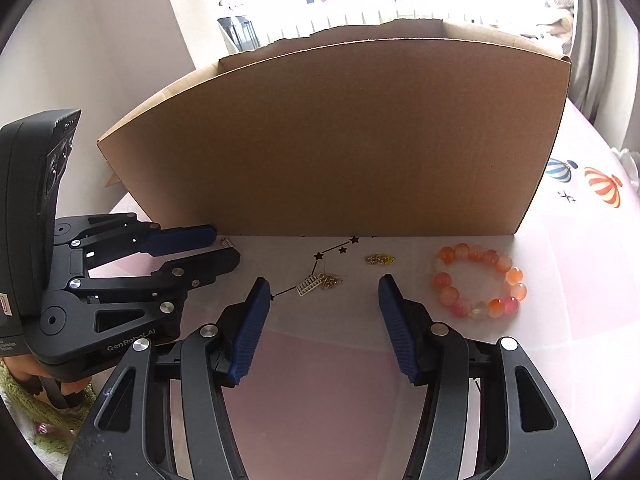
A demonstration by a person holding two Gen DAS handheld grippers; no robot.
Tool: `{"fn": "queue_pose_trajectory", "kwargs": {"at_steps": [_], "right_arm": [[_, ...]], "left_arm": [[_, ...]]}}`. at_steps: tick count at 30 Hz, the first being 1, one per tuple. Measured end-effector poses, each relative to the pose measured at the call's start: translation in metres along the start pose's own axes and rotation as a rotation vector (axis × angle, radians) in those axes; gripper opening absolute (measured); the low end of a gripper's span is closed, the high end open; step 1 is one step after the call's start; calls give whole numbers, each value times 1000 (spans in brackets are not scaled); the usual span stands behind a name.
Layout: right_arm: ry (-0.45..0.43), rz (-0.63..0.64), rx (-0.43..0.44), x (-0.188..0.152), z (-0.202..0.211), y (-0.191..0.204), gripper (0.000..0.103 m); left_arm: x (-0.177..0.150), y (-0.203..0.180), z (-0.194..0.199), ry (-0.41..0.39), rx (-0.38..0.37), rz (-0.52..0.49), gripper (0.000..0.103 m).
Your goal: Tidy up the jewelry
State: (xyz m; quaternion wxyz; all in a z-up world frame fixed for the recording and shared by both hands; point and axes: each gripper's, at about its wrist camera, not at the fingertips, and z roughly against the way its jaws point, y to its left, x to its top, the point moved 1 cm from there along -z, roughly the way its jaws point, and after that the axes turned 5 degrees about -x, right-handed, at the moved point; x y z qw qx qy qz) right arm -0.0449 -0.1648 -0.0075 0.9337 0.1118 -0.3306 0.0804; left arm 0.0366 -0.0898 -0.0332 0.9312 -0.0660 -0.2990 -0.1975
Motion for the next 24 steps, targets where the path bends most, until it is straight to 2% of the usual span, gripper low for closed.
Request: {"fn": "queue_pose_trajectory", "kwargs": {"at_steps": [5,7,9,11,20,24], "right_arm": [[-3,-1,3,2,-1,0,53],[-5,-4,6,3,-1,-2,53],[-6,-8,10,3,0,-3,53],[-8,-13,14,3,1,-3,53],[-8,-18,23,5,4,-5,53],[-8,-25,29,6,4,-6,53]], "left_arm": [[-4,-2,3,-21,6,-5,16],[-5,-3,4,-22,21,-28,4],[-4,-11,4,-21,38,-58,0],[-4,-18,6,-17,48,-81,0],[-21,-19,22,26,8,-76,0],[-21,-4,29,-29,-18,-55,0]]}}
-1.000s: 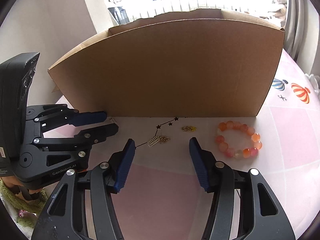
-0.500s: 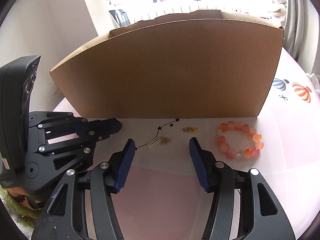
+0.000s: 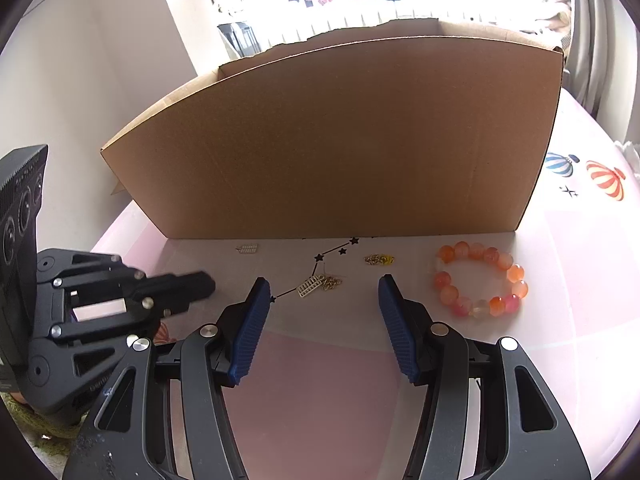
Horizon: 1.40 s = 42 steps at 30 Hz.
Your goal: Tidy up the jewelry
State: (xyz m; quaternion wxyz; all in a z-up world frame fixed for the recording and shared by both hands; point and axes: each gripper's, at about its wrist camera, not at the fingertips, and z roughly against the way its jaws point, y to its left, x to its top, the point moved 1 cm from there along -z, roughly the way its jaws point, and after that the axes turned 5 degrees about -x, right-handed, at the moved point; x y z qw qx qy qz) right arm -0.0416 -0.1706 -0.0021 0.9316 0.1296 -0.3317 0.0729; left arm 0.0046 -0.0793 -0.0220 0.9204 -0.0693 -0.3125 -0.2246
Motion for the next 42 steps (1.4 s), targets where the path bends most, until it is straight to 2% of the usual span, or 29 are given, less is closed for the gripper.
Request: {"fn": "queue_pose_trajectory", "kwargs": {"at_steps": [2,5,6,10,14,18,25,32,36,40,42], "right_arm": [[1,1,-2,1,0,0,53],[2,9,-11,1,0,2,53],[3,11,-13,1,0,2,53],[3,13,-13,1,-1,2,53],[2,11,-14,1,-1,3,53],[3,10,-11,1,-2,3,53],[2,8,-10,1,-3,4,53],[2,13,-16,1,-5,4,53],[0,2,-6,1,-5,3,53],[-1,-10,4,2,-3,-1,53],[-2,-13,8,2,-4,-2,53]], "left_arm": [[4,2,2,-36,-8,-28,1],[12,3,-3,-52,-32,-72,12],[22,-9,-13,-48,-32,-84,13],[30,-10,-27,-24,-62,-110,13],[32,-9,-32,-6,-57,-125,13],[28,0,-28,12,-66,-91,13],[25,-8,-31,48,-101,-90,13],[5,-14,-14,78,-130,-42,13],[-7,-15,-4,66,-135,-6,13],[-12,-14,9,18,-117,1,13],[-14,-13,11,18,-102,-1,13]]}}
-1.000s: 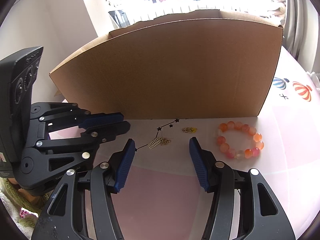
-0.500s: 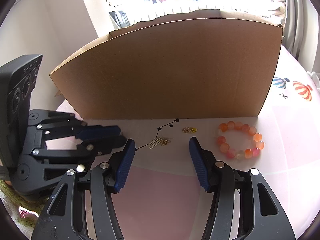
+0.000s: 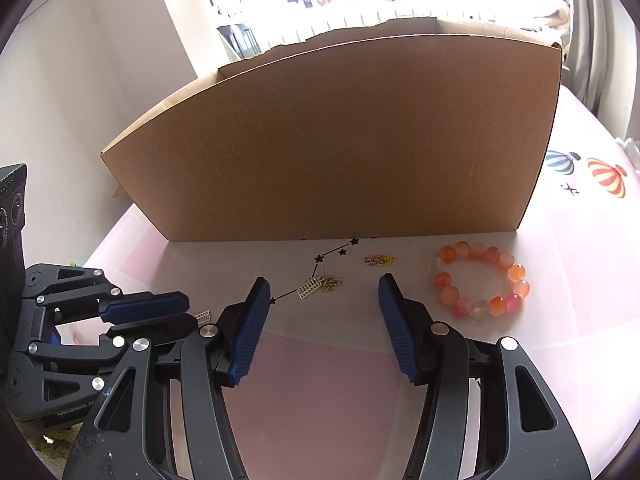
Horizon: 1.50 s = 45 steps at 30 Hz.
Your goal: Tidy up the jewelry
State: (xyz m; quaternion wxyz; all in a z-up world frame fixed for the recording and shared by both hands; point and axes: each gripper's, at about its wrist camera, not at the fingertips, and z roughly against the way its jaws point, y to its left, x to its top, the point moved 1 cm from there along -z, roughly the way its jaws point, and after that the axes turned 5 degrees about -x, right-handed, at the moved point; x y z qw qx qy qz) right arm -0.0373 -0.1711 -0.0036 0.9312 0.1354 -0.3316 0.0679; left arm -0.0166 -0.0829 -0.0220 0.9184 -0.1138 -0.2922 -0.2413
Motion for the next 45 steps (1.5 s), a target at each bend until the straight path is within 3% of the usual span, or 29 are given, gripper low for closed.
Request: {"fn": "queue_pose_trajectory", "kwargs": {"at_steps": [8,18,29,40,45], "right_arm": [[-2,0,1,0,2,-2,53],[-2,-1,1,0,2,-2,53],[10,53,-17,2,8,8,53],[25,184,-80,8,2,29,30],[40,190,-50,12,2,33,26]], "left_arm": [[1,4,-9,60,32,-5,13],[3,-7,-19,38,55,-72,4],[-7,8,-9,13,30,-21,4],[-10,21,1,-23,29,22,4],[-15,26,1,-20,23,42,4]]}}
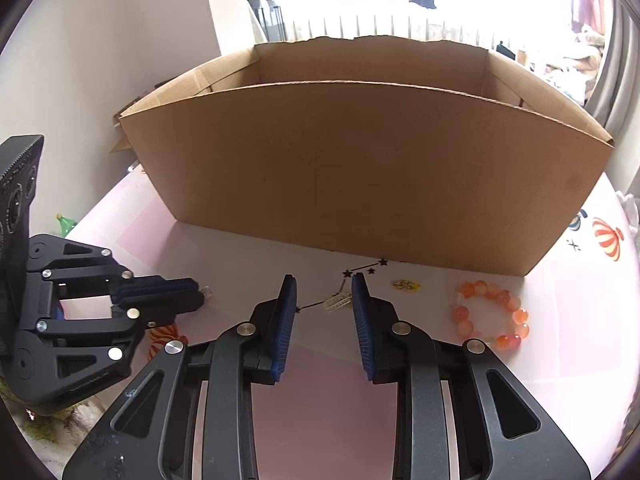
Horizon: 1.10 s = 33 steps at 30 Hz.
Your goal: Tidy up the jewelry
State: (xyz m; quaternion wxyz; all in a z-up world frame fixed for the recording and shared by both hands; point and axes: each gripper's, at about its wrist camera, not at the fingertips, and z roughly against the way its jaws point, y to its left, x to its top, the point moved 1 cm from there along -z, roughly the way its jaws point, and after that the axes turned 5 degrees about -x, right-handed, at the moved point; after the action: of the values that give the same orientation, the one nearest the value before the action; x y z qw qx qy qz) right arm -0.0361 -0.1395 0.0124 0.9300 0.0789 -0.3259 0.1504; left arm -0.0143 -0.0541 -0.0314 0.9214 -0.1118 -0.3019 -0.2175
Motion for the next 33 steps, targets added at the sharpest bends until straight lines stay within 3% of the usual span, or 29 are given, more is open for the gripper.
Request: {"fn": "queue_pose_trajectory", "kwargs": {"at_steps": [5,13,18,28,33], "right_arm": [[49,-12,-29,-2,-11,-4,26],[53,-32,-26,10,-23,-12,26],[53,2,-75,7,-28,14,20],[69,3,-83,9,-33,13,18],[63,40,-112,9,-36,20,5]], "left_arm": [[0,3,3,-2,-6,8,4],[-2,7,5,-5,-10,17,4],[-3,7,4,-5,-10,18,4],[-1,9,2,-5,-9,18,4],[-1,9,2,-3,-8,17,4]]}}
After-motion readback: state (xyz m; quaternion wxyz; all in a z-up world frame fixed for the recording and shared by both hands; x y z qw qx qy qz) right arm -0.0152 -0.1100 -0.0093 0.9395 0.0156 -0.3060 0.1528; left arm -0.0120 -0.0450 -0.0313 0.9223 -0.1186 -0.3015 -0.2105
